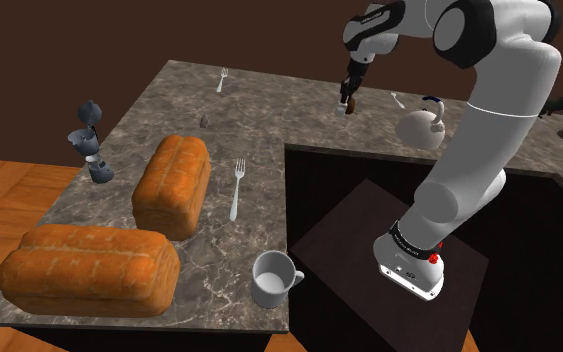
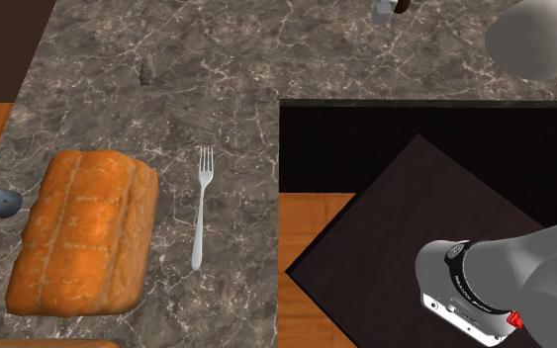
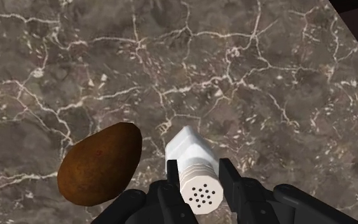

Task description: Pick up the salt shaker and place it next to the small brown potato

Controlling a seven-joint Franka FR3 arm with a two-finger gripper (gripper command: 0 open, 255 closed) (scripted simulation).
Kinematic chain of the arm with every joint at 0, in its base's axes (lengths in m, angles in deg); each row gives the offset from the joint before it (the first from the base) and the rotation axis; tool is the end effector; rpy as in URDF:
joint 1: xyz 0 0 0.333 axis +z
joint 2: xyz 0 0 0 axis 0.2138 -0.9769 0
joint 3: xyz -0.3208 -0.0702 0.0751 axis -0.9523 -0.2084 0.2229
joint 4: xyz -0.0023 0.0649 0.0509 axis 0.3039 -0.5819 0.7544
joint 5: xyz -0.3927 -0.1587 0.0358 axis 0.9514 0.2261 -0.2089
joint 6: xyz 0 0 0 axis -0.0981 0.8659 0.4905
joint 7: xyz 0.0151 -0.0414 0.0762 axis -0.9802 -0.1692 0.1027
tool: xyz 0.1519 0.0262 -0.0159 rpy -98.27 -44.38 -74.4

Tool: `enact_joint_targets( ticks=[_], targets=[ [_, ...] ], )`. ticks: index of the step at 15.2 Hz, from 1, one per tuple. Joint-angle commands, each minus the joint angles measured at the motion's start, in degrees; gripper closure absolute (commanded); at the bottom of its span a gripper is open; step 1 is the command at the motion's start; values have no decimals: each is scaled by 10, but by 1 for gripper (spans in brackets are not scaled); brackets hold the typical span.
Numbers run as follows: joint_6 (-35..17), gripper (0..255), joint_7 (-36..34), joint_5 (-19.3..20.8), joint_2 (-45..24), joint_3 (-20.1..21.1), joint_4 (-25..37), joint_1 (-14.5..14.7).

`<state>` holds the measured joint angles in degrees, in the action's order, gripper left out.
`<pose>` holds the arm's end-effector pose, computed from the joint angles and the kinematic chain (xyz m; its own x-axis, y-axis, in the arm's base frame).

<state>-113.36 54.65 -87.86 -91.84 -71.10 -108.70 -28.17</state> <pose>0.5323 -0.3667 0.3381 1.0000 -0.0087 0.0037 -0.0086 -0.9997 -0.0226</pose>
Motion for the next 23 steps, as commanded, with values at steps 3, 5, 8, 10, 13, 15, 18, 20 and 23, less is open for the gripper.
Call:
enact_joint_targets(
  ticks=[3, 5, 8, 10, 13, 15, 18, 20, 23],
  targets=[
    [-4, 255, 2, -1, -2, 0, -2, -1],
    [-4, 255, 2, -1, -2, 0, -2, -1],
    [-4, 0, 2, -1, -2, 0, -2, -1],
    [-4, 0, 2, -1, -2, 0, -2, -1],
    [-4, 0, 2, -1, -2, 0, -2, -1],
    [30, 0, -3, 6, 13, -3, 19, 0],
    [62, 0, -7, 12, 24, -4, 40, 1],
    [62, 0, -7, 12, 24, -4, 40, 1],
    [62, 0, -7, 12, 24, -4, 40, 1]
  ],
)
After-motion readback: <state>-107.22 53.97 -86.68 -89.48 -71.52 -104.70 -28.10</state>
